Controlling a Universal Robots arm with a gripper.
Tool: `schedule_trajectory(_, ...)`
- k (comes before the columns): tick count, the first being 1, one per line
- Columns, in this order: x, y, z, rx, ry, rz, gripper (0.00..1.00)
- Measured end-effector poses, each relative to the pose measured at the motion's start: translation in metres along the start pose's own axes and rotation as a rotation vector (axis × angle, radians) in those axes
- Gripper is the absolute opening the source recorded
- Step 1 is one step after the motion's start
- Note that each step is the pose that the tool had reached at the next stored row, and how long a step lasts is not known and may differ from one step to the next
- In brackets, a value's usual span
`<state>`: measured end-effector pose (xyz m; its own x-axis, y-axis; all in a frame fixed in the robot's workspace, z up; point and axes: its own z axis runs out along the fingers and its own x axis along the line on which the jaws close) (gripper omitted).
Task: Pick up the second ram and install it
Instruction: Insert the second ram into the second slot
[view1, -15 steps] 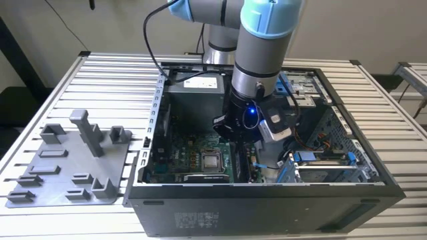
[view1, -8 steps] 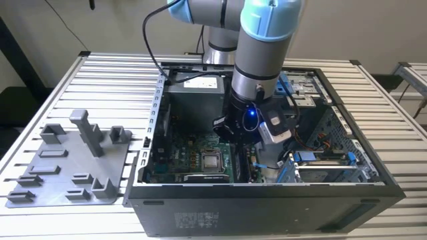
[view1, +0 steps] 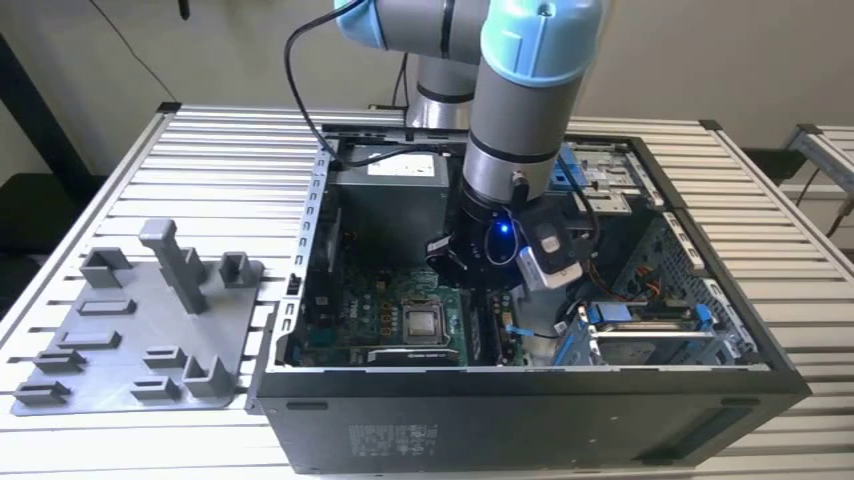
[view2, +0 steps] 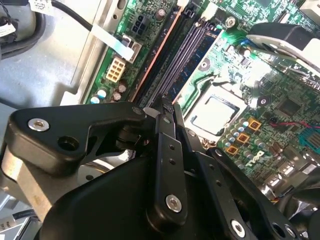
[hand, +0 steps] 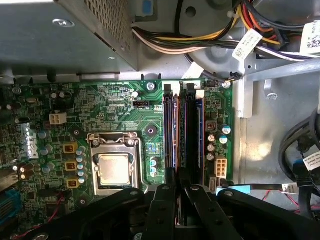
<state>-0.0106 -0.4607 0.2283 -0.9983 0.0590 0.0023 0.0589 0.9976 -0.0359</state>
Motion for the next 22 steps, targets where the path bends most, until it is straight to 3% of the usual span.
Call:
schedule_trajectory(10,0.0000,-0.0002,0.0002,-0.0001,-0.0003,-0.001,0.14)
schedule_trajectory(22,0.0002,0.0001,0.0007,0.0035,-0.0036,-0.040,0.14)
